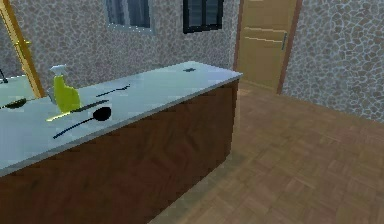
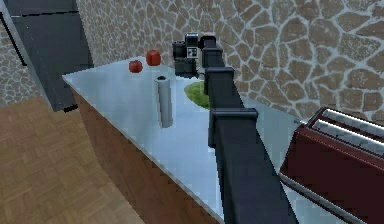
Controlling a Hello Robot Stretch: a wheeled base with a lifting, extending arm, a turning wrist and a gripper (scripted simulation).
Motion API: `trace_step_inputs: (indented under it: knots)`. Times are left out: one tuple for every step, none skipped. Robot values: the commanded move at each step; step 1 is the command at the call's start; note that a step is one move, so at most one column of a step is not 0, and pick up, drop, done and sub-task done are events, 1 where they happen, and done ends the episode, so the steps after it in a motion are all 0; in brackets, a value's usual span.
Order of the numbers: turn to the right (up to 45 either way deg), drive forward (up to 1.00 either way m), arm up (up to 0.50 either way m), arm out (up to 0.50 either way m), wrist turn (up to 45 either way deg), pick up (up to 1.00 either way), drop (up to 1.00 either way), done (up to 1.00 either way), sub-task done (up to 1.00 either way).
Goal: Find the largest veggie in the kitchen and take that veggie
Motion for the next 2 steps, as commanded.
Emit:
trace_step_inputs:
  knots:
    - [0.0, 0.00, -0.08, 0.00, 0.0, 0.00, 0.00, 0.00, 0.00]
    - [0.0, 0.00, 0.00, 0.00, 0.0, 1.00, 0.00, 0.00, 0.00]
